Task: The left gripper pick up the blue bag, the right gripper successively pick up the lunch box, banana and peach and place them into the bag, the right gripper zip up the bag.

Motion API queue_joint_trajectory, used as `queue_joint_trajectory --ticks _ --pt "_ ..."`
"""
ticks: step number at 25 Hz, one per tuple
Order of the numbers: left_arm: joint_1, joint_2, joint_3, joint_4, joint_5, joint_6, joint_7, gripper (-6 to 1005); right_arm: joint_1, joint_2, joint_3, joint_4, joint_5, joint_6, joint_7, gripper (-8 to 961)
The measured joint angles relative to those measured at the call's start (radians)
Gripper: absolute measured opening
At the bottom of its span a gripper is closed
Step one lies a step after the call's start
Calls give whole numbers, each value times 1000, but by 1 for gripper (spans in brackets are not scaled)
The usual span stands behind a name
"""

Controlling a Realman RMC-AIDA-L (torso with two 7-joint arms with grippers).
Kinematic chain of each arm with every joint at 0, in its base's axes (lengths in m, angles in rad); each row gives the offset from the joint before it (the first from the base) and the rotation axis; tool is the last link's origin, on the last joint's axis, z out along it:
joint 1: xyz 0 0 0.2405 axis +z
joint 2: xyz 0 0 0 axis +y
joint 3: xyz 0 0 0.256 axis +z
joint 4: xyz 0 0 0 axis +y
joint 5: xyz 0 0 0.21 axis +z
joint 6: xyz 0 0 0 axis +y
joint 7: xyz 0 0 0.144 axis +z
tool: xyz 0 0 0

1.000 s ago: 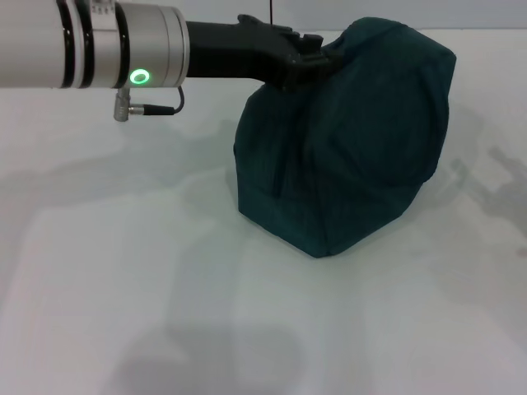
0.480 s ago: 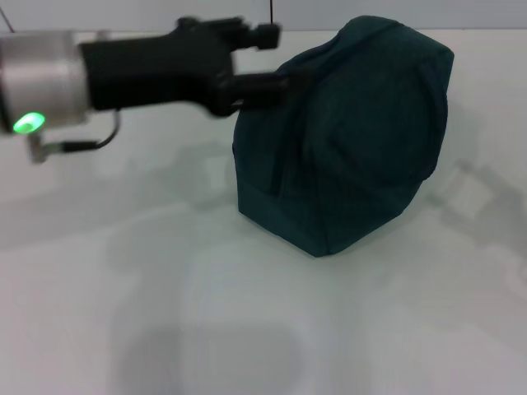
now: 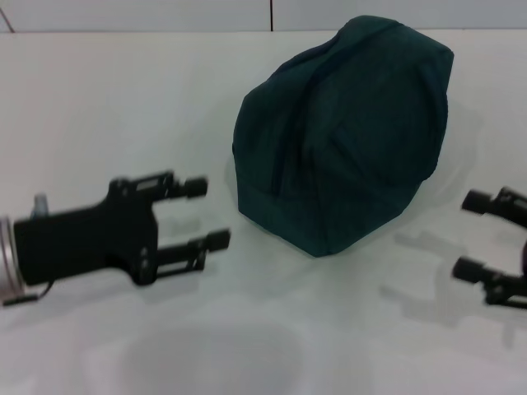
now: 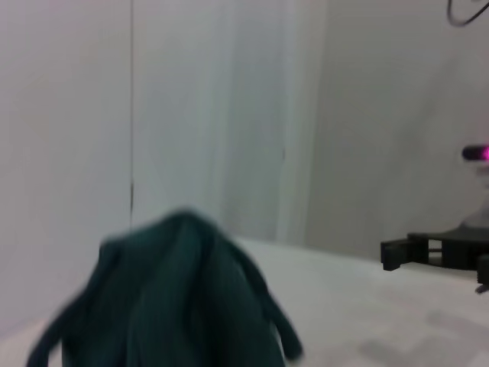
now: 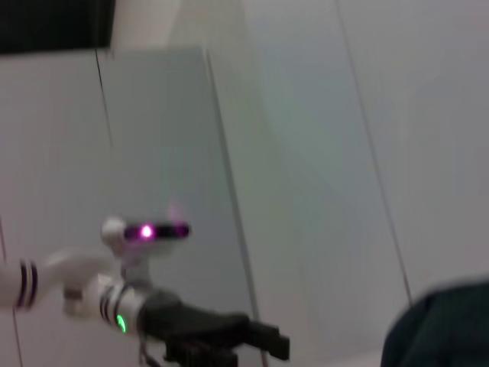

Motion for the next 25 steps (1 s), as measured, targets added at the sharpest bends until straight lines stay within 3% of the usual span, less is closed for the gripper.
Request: queue_joint_trajectory --ticks 4,12,25 --pt "12 0 -36 -148 63 -5 65 711 -4 36 0 7 -77 117 -38 858" --pt "-49 3 -185 -482 118 -12 266 712 -24 91 -6 10 -128 364 -53 856" --pt "-64 -2 -218 -530 98 5 333 712 -32 100 -8 9 -132 370 -69 854"
